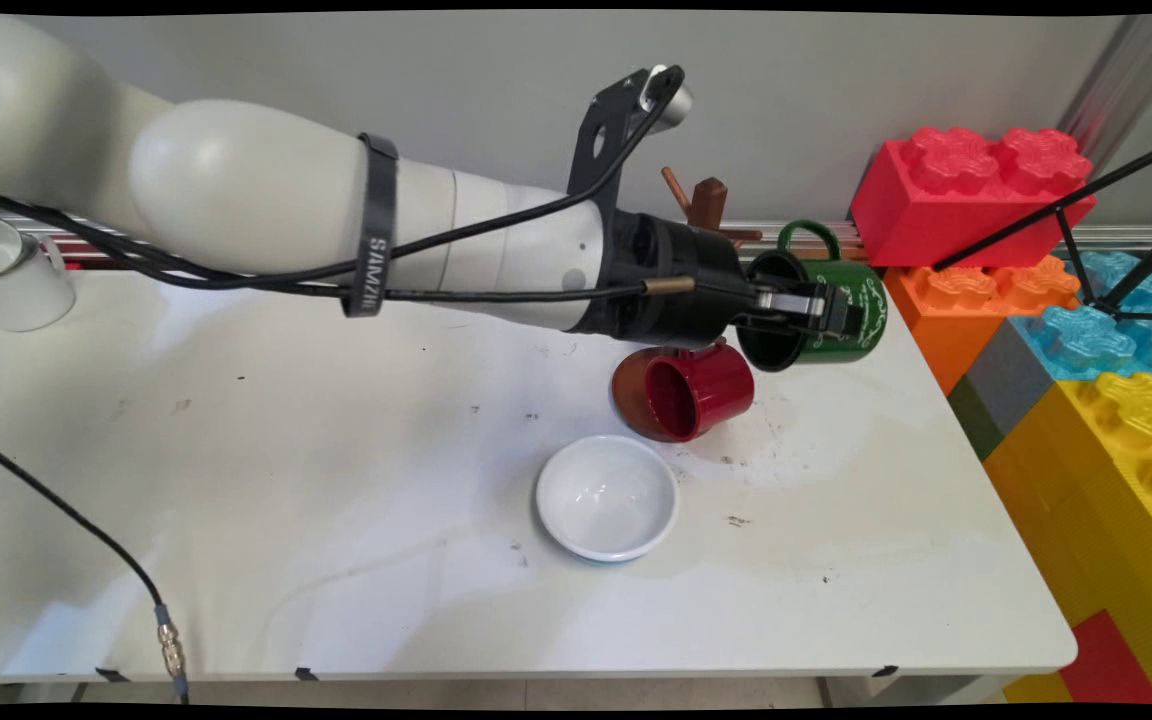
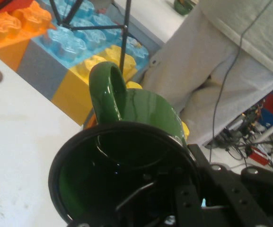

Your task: Place the picked object on the table

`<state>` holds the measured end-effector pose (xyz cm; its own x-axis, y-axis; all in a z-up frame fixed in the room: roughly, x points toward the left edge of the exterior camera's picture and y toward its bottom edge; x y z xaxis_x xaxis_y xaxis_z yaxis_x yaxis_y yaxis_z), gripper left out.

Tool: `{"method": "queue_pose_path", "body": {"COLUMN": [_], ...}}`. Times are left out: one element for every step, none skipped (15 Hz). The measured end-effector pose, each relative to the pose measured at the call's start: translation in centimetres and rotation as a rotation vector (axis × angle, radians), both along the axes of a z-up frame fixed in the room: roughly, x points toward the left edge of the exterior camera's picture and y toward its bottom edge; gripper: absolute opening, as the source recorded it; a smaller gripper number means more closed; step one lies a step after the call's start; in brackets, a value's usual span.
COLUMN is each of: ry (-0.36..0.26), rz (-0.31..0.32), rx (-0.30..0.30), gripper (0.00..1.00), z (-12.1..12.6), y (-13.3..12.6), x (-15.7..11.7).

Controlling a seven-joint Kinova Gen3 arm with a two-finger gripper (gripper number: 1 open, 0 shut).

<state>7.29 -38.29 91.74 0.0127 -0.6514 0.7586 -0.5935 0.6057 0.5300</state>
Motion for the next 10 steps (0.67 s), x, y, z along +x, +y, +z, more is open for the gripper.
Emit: {"method": "queue_pose_path", "body": {"ry": [-0.006, -0.02, -0.039, -0.063, -0.087, -0.115, -0.144, -0.168, -0.184, -0.208], "rz": [-0.006, -0.016, -0.029, -0.044, -0.059, -0.078, -0.098, -0.115, -0.126, -0.142], "rx": [0.001, 0.001, -0.001, -0.005, -0.01, -0.016, -0.022, -0.028, -0.033, -0.038], "gripper": [0.0, 0.0, 0.0, 0.0, 0.0, 0.0, 0.0, 0.0, 0.0, 0.0], "z": [0.1, 0.3, 0.5, 0.7, 0.9, 1.1, 1.4, 1.7, 1.9, 2.2], "y": [0.1, 0.3, 0.4, 0.4, 0.4, 0.4, 0.4, 0.3, 0.3, 0.2], "x": [0.1, 0.3, 0.5, 0.8, 1.0, 1.2, 1.4, 1.5, 1.6, 1.7]}}
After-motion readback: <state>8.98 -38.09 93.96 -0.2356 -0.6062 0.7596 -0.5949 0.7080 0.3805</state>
